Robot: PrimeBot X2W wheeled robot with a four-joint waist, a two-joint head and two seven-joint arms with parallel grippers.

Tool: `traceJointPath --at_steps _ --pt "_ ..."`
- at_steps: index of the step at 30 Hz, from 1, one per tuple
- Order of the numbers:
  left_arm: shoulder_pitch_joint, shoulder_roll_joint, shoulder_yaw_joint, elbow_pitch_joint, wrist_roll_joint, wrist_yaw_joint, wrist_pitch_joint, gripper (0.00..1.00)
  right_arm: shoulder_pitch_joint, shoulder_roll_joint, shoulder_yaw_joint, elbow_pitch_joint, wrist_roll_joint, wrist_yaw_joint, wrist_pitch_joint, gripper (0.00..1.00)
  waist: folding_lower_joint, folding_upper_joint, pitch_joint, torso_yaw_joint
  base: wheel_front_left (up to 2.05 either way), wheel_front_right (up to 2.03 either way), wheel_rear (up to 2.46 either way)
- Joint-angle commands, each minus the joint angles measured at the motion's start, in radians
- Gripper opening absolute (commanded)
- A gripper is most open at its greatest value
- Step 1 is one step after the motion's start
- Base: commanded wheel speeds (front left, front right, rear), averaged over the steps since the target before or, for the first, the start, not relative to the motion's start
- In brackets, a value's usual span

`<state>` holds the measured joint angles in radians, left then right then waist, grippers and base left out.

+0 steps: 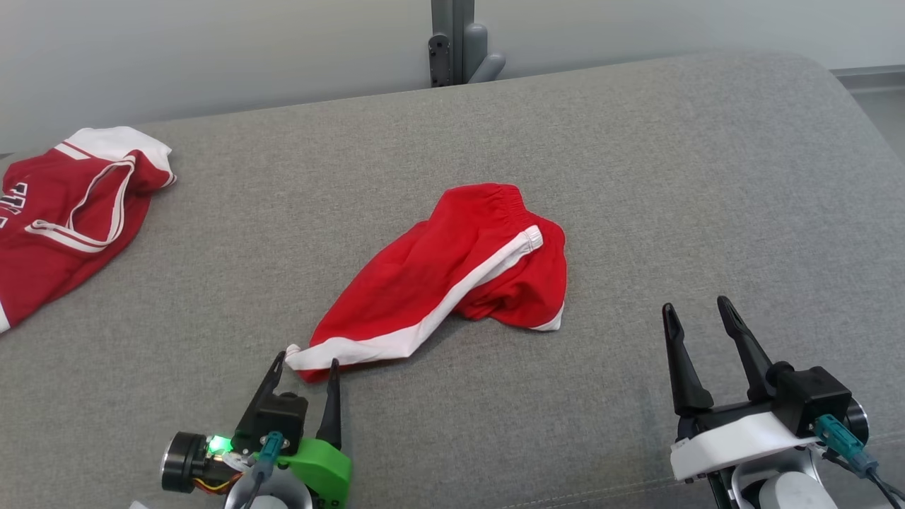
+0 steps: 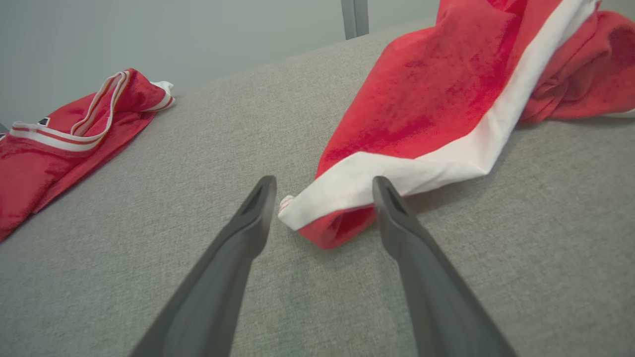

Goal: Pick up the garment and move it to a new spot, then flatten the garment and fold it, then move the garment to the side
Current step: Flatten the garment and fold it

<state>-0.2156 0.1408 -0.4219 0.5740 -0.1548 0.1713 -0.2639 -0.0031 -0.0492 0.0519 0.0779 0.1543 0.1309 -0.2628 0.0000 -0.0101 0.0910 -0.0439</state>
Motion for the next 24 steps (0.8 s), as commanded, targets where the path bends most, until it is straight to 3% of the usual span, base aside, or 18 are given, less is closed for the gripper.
traceJointPath --at_steps 1,10,24 --pt "0.025 0.008 0.015 -0.029 -0.012 -0.005 0.0 1.0 0.012 -0.002 -0.003 0.0 -0.01 0.0 -0.004 1.0 0.0 0.0101 -0.002 0.001 0.0 0.0 0.0" --pt "0.12 -0.004 0.12 -0.235 -0.061 -0.047 0.0 1.0 0.012 -0.002 -0.028 -0.003 -0.022 0.0 -0.004 1.0 0.0 0.0101 -0.034 0.015 0.0 0.0 0.0" --pt "0.253 -0.043 0.279 -0.393 -0.054 -0.108 0.0 1.0 0.019 -0.002 -0.036 -0.034 -0.039 0.0 -0.004 1.0 0.0 0.0101 -0.086 0.032 0.0 0.0 0.0"
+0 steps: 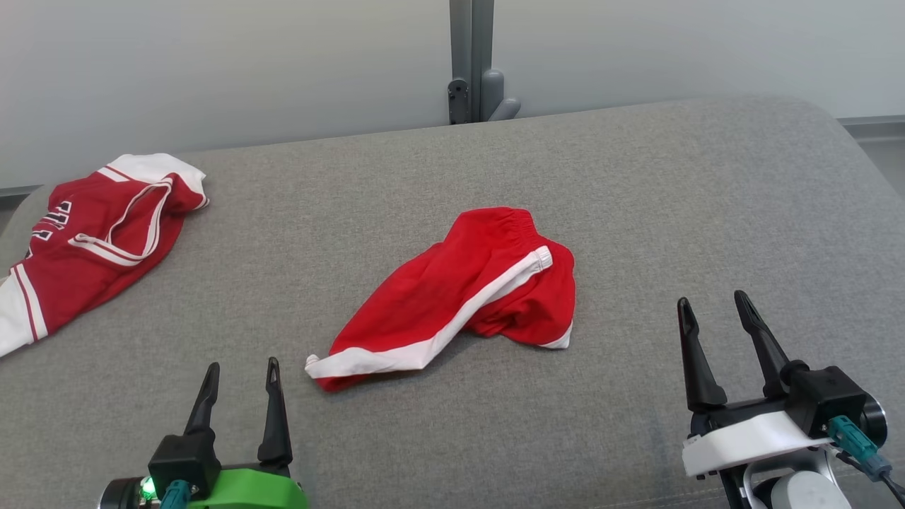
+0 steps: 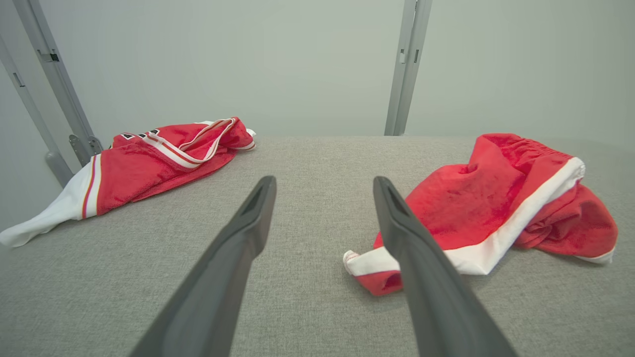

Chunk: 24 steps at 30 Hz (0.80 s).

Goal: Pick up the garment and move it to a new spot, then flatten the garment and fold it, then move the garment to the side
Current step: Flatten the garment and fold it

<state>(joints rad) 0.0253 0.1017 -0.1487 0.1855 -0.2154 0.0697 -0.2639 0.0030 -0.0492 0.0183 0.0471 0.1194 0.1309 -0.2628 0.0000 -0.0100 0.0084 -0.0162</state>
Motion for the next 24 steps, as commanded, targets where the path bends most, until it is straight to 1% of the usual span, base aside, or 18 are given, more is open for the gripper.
traceJointPath --at_steps 1,8,14,17,20,24 --pt "0.018 -0.007 0.014 -0.008 0.009 -0.008 0.0 1.0 0.013 -0.002 -0.003 -0.004 -0.005 0.0 -0.004 1.0 0.0 0.01 -0.004 0.007 0.0 0.0 0.0" --pt "0.027 -0.024 0.055 0.0 0.026 -0.034 0.0 1.0 0.014 -0.002 0.007 0.008 0.0 0.0 -0.004 1.0 0.0 0.01 -0.009 0.027 0.0 0.0 0.0" --pt "0.01 -0.037 0.063 0.006 0.045 -0.052 0.0 1.0 -0.049 -0.002 0.015 0.072 -0.035 0.0 -0.004 1.0 0.0 0.01 -0.003 0.065 0.0 0.0 0.0" --pt "0.0 -0.04 0.063 0.008 0.055 -0.056 0.0 1.0 -0.1 -0.004 0.019 0.162 -0.068 0.0 -0.004 1.0 0.0 0.01 0.005 0.093 0.0 0.0 0.0" --pt "-0.01 -0.043 0.061 0.004 0.061 -0.06 0.0 1.0 -0.182 -0.039 0.027 0.285 -0.078 0.0 0.004 1.0 0.0 0.01 0.023 0.123 0.0 0.0 0.0" --pt "-0.027 -0.047 0.055 0.002 0.065 -0.065 0.0 1.0 -0.3 -0.088 0.066 0.435 -0.047 0.0 0.046 1.0 0.0 0.01 0.057 0.161 0.0 0.0 0.0"
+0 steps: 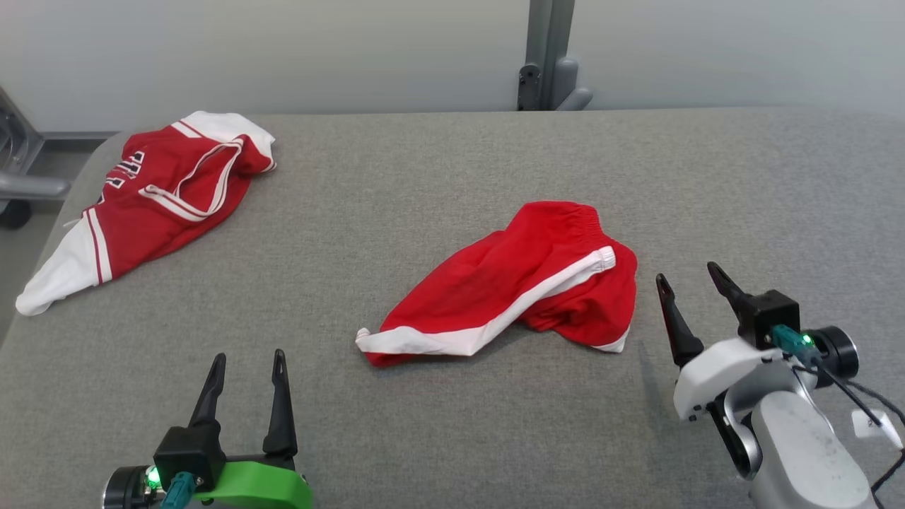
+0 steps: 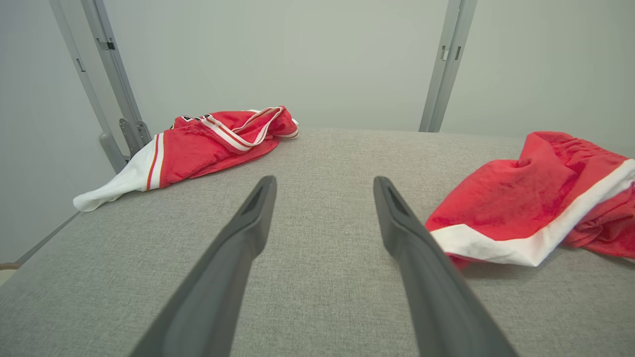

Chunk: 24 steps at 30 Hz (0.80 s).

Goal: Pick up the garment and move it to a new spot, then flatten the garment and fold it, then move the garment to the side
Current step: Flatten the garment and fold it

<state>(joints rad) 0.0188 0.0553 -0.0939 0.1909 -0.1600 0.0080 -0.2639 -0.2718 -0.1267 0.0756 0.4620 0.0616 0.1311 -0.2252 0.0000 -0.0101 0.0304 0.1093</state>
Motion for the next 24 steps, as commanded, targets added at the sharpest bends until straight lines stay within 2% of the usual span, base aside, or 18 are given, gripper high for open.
traceJointPath --at_steps 1,5,11,23,24 --pt "-0.025 -0.001 -0.001 -0.005 0.01 -0.004 0.0 1.0 -0.055 -0.025 0.028 0.05 0.021 -0.001 0.019 1.0 0.0 0.0101 0.046 0.045 0.0 0.0 0.0" --pt "-0.039 -0.003 -0.007 -0.008 0.013 -0.004 0.0 1.0 -0.136 -0.06 0.102 0.127 0.07 -0.001 0.043 1.0 0.0 0.0101 0.075 0.07 0.0 0.0 0.0" --pt "-0.061 -0.005 -0.019 -0.01 0.009 0.001 0.0 1.0 -0.241 -0.142 0.293 0.22 0.197 -0.001 0.088 1.0 0.0 0.0101 0.115 0.111 0.0 0.0 0.0" --pt "-0.054 -0.005 -0.033 -0.009 -0.004 0.01 0.0 1.0 -0.341 -0.256 0.568 0.247 0.425 -0.001 0.112 1.0 0.0 0.0101 0.12 0.13 0.0 0.0 0.0" --pt "-0.053 -0.005 -0.035 -0.008 -0.003 0.011 0.0 1.0 -0.35 -0.263 0.585 0.244 0.439 -0.001 0.111 0.91 0.0 0.0101 0.12 0.13 0.0 0.0 0.0"
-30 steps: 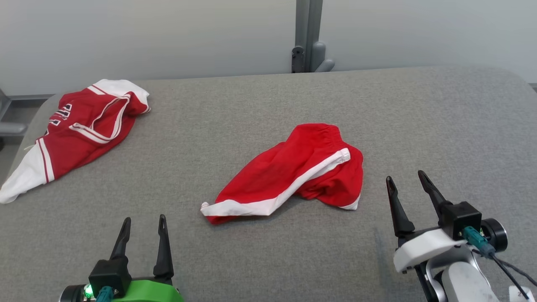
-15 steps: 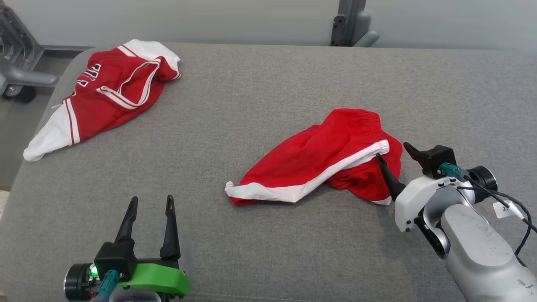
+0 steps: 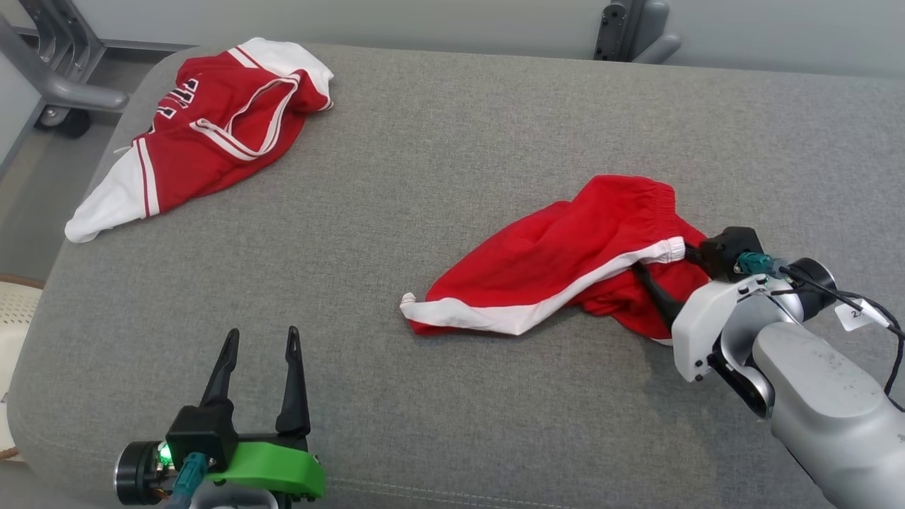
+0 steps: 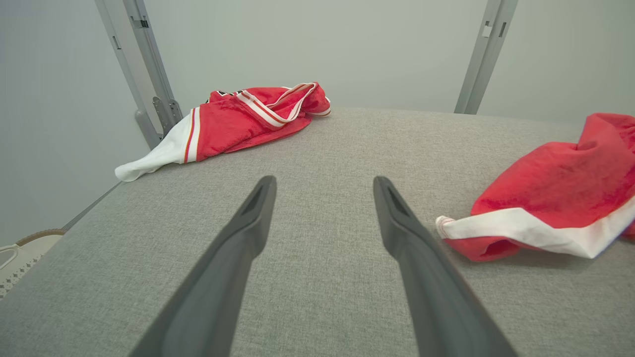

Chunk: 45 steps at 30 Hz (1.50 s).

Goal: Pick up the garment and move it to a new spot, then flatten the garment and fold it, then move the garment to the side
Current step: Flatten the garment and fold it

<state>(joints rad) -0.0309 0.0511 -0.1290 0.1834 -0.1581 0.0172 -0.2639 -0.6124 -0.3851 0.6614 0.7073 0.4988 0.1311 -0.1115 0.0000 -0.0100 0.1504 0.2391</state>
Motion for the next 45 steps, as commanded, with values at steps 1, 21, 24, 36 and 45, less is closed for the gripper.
traceJointPath --at_steps 1,21,24,36,45 --pt "-0.003 -0.001 -0.002 0.0 -0.005 0.002 0.0 1.0 -0.016 -0.011 0.015 -0.003 0.016 -0.001 -0.005 0.82 0.0 0.01 -0.001 -0.001 0.0 0.0 0.0" --pt "0.0 -0.001 -0.039 0.053 -0.014 -0.036 0.0 1.0 -0.01 -0.076 0.164 -0.071 0.115 -0.001 -0.122 0.0 0.0 0.01 -0.023 -0.066 0.0 0.0 0.0" --pt "-0.02 -0.001 -0.059 0.073 -0.036 -0.051 0.0 1.0 0.02 -0.101 0.152 -0.102 0.106 -0.001 -0.131 0.0 0.0 0.01 -0.018 -0.091 0.0 0.0 0.0" --pt "-0.113 0.002 -0.185 0.212 -0.063 -0.132 0.0 1.0 0.116 -0.142 0.127 -0.182 0.074 -0.001 -0.1 0.0 0.0 0.01 0.022 -0.182 0.0 0.0 0.0" --pt "-0.182 0.027 -0.274 0.319 -0.075 -0.146 0.012 1.0 0.137 -0.133 0.109 -0.177 0.058 -0.001 -0.09 0.0 0.0 0.01 0.029 -0.193 0.0 0.0 0.0"
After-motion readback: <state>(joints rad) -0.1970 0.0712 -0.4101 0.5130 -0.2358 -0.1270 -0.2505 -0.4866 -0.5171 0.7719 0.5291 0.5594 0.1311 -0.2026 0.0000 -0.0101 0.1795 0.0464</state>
